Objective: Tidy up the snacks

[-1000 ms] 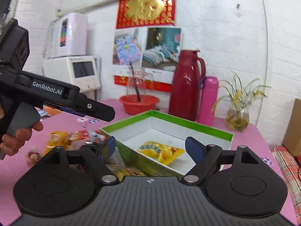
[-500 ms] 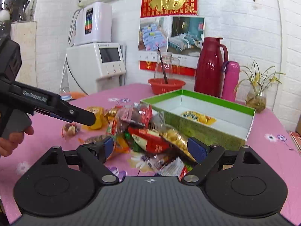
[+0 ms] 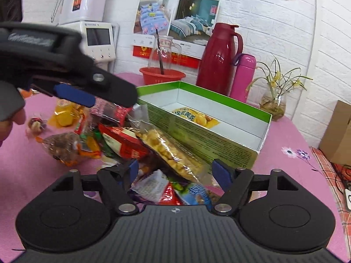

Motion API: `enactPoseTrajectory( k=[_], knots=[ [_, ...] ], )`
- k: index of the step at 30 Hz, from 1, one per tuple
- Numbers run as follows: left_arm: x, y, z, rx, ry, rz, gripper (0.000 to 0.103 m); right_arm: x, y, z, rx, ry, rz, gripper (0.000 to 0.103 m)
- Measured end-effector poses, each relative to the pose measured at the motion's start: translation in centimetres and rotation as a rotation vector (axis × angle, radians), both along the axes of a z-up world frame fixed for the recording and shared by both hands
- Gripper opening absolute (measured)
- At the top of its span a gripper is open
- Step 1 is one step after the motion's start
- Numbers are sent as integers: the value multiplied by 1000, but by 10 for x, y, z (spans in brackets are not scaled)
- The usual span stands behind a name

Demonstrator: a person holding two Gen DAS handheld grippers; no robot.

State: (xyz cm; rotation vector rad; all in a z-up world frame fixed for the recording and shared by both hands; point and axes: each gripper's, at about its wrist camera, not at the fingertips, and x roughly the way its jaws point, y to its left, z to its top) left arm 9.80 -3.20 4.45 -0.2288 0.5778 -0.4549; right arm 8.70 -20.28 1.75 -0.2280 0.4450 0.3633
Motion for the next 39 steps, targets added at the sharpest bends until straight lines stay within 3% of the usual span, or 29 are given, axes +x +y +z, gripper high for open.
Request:
enactPoseTrajectory(
  k=[7,8,9,11,14,17,22,25,26,28,30,31,32,33,39],
  knots=[
    [29,-18,-12,63,3,-18,103,19,10,-10,-87,-24,4,100],
    [32,-19,-13,64,8,-21,97,21,12,-12,-97,-20,9,93],
    [33,-17,-15,61,17,-30,73,23,14,-14,-106,-12,15,79],
    [37,-15,-20,46,53,-69,40,21,21,-15,-139,-21,18,68],
    [32,-8,-24,36,48,-67,41,10,33,-18,-234,-68,43,56],
    [20,3,-21,-6,55,-79,39,-5,39,-18,-268,-96,68,50],
    [-17,20,-19,-27,39,-87,39,-39,44,-11,-277,-126,141,48],
    [-38,31,-24,-71,79,-112,37,-62,44,-10,-267,-121,190,49],
    [-44,34,-26,-81,88,-119,38,-68,44,-10,-264,-120,203,51],
    [-60,40,-31,-74,94,-104,48,-79,42,-9,-247,-110,230,56],
    [-70,47,-36,-79,109,-80,91,-88,38,-7,-194,-84,251,70],
    [-73,51,-37,-89,121,-68,93,-92,37,-6,-161,-63,269,78],
    [-76,54,-37,-101,132,-62,94,-94,33,-6,-129,-38,285,95],
    [-77,57,-37,-116,138,-62,95,-95,29,-5,-91,-14,289,102],
    [-83,58,-33,-135,138,-71,94,-87,-4,1,137,122,235,103]
  ],
)
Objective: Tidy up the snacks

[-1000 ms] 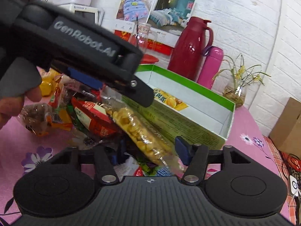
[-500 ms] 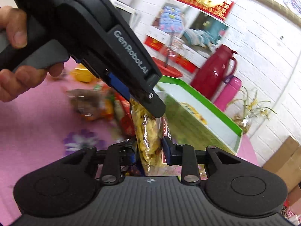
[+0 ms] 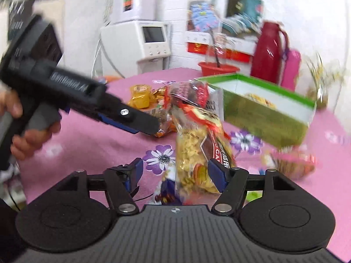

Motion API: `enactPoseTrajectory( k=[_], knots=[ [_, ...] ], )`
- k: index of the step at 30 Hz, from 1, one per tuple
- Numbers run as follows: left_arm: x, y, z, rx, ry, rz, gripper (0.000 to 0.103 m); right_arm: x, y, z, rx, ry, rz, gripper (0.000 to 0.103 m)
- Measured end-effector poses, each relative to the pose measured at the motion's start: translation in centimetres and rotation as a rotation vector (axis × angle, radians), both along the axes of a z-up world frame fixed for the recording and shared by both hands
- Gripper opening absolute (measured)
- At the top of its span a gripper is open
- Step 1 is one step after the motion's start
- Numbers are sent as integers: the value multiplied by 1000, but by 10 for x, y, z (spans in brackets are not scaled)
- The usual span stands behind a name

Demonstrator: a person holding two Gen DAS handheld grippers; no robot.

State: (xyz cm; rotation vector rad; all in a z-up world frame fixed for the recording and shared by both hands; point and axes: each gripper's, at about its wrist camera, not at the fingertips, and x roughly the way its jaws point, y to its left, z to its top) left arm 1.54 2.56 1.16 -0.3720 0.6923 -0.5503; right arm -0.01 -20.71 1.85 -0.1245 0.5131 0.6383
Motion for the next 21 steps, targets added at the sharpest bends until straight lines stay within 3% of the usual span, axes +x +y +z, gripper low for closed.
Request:
enactPoseTrajectory(
  k=[5,9,12,19,20,21],
  knots=[
    [7,-14,3,-10,-2,-40,101,-4,-16,-5,136,118,-61,103],
    [26,-29,0,12,11,-63,101,-8,-27,-13,147,145,-144,103],
    [41,-40,-2,15,32,-94,99,-6,-44,-19,221,216,-182,103],
    [76,-64,3,101,12,-175,99,1,-63,-26,369,342,-238,103],
    [80,-69,0,115,25,-199,96,3,-64,-27,388,357,-241,103],
    [83,-72,-4,124,42,-221,85,5,-64,-28,404,371,-247,103]
  ],
)
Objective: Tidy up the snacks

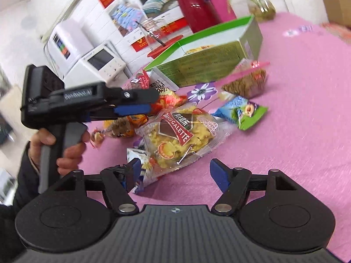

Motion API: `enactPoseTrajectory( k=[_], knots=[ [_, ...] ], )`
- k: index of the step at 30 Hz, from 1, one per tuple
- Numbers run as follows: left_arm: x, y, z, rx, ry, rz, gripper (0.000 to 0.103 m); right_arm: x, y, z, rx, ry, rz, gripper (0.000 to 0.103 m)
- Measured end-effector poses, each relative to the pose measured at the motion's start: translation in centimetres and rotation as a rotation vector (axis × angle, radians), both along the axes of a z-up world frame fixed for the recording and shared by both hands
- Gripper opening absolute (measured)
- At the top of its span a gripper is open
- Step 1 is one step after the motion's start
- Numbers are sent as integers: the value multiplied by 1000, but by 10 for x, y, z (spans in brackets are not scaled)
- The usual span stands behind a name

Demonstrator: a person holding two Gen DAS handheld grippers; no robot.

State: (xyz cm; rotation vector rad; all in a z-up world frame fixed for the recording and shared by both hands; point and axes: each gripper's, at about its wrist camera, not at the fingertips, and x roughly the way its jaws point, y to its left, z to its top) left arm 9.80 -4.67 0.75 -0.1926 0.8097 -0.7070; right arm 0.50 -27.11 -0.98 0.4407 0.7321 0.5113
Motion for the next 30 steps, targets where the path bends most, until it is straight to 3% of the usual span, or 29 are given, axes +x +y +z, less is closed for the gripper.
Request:
enactPoseTrajectory(
  k=[1,2,3,7,9,12,16,19,20,23,24,26,30],
  knots=[
    [1,-2,-4,8,16,-14,77,2,0,-1,4,9,-6,103],
    [1,-4,-8,15,29,-30,63,4,2,-2,-1,11,-9,103],
    [-1,-3,-11,18,34,-39,57,5,3,-1,-5,3,-9,103],
    [-6,0,-20,34,62,-64,59,14,7,0,-50,-17,-7,103],
    [-4,2,-24,27,83,-61,67,17,10,1,-88,-33,-11,103],
    [-1,4,-26,-8,98,-61,75,20,13,1,-144,-48,-28,89],
    [-3,3,-25,-9,81,-70,80,17,9,0,-159,-46,-25,83],
    [-7,-7,-24,17,51,-60,68,19,14,1,-177,-57,-28,75],
    [-9,-10,-25,14,57,-61,52,20,16,1,-185,-64,-25,71],
    [-14,-6,-19,-5,48,-36,41,17,22,7,-237,-85,-24,62],
    [-17,-3,-16,-15,43,-32,39,15,22,11,-249,-97,-23,54],
    [-21,1,-4,-35,20,-28,39,11,19,20,-239,-119,-17,50],
    [-19,1,26,-57,-76,-19,39,14,19,44,-263,-225,-13,50]
  ],
)
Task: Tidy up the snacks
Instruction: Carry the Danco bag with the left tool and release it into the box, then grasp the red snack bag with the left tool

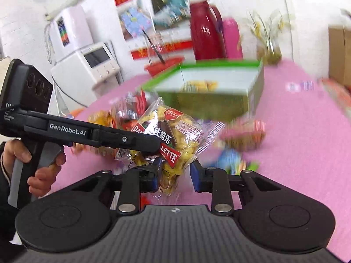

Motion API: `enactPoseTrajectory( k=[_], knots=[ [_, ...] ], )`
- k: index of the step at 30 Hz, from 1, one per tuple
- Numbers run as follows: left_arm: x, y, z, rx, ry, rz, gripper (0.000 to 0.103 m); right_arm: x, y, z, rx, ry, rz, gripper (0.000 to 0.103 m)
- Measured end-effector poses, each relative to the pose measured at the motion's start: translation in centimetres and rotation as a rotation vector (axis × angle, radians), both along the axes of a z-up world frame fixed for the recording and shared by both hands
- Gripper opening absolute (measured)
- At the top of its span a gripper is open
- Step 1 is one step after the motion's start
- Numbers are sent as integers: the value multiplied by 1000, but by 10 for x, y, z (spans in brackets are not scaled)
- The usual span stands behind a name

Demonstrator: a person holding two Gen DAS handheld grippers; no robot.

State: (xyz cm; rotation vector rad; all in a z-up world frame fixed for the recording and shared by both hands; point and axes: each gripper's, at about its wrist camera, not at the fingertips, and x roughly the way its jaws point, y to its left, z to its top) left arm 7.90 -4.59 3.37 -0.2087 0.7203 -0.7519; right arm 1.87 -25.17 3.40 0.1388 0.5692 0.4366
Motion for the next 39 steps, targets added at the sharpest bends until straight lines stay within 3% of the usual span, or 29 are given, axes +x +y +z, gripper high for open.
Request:
enactPoseTrajectory(
  k=[8,14,22,23,25,26,27,33,39],
  knots=[
    [44,-11,33,-60,-83,58,39,48,0,32,-57,-176,-39,49],
    [89,-21,32,-96,-76,87,39,91,-9,34,-65,-224,-79,49],
    [130,-31,14,-85,-50,118,41,134,-21,16,-48,-213,-103,49],
    [134,-33,12,-74,-52,124,43,137,-21,14,-50,-212,-106,51],
    [140,-35,7,-36,-64,171,72,144,-19,8,-78,-219,-113,58],
    [140,-33,5,-28,-72,193,98,147,-17,5,-109,-217,-120,82],
    [138,-31,3,-27,-83,211,103,148,-16,1,-142,-218,-131,103],
    [127,-19,6,1,-88,234,103,138,-12,-5,-211,-228,-112,103],
    [92,-2,31,-10,-114,224,103,110,-5,17,-208,-284,-87,103]
  ],
)
